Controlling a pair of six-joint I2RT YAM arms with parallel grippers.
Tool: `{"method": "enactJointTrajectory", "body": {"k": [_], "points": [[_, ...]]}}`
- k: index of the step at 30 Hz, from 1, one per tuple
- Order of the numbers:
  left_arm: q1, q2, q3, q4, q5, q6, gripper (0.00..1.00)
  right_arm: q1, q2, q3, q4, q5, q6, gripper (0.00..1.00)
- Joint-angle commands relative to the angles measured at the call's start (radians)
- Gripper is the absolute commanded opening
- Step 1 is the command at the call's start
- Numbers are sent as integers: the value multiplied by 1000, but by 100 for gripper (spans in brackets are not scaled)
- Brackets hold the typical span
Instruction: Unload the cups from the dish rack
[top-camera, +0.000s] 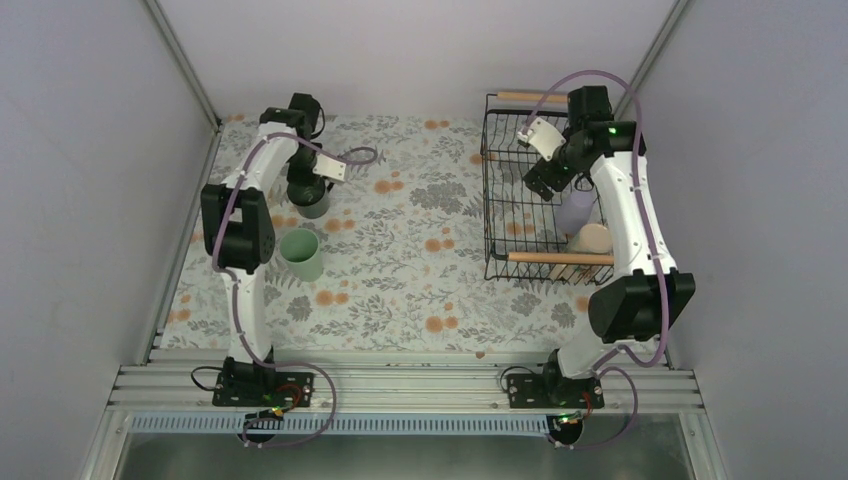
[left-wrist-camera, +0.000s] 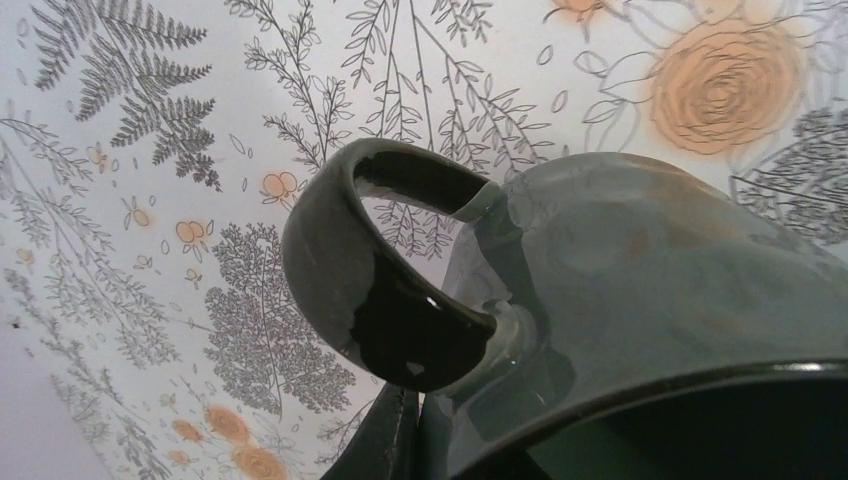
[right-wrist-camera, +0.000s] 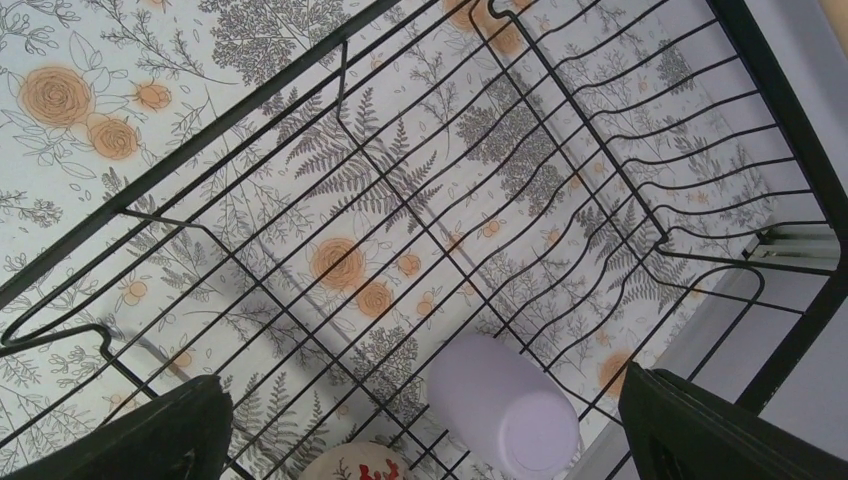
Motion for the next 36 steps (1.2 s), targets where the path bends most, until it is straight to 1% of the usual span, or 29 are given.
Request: {"method": "enactJointTrajectory", "body": {"k": [1, 5, 9, 12, 13, 18, 22, 24, 26, 27, 29, 30, 32, 33, 36], "points": [[5, 48, 81, 14, -39, -23, 2, -18, -31, 20, -15, 2, -24, 100], [9, 73, 122, 20, -2, -32, 2, -29, -35, 17, -18, -3, -24, 100], [18, 104, 144, 23, 2, -45, 3, -61, -42, -28, 5, 15, -34, 100], [24, 134, 191, -14, 35, -71, 15, -93, -27, -37, 6, 31, -33, 100], [26, 139, 194, -16, 44, -79, 17, -101, -19, -34, -1, 39, -31, 100], [29, 129, 137, 18, 29, -76, 18, -135, 12, -22, -32, 80, -35, 100], [29, 112, 126, 14, 28, -81, 24, -165, 17, -31, -71, 94, -46, 100], [28, 86, 124, 15, 44, -80, 33, -178, 7, -71, -66, 117, -58, 100], [26, 46, 128, 23, 95, -89, 39, -191, -6, -131, -19, 146, -73, 100], [23, 21, 134, 31, 125, -97, 45, -201, -4, -157, 7, 162, -78, 100], [12, -35, 133, 50, 204, -121, 62, -224, 23, -168, 31, 166, -72, 100], [3, -69, 124, 59, 253, -131, 75, -241, 69, -156, 31, 158, -61, 100], [-9, -147, 80, 110, 348, -163, 98, -259, 125, -119, 32, 153, -39, 100], [-18, -188, 51, 144, 390, -185, 100, -272, 147, -103, 38, 151, -32, 100], [-36, -288, -1, 213, 566, -303, 100, -294, 205, -51, 57, 120, -21, 100]]}}
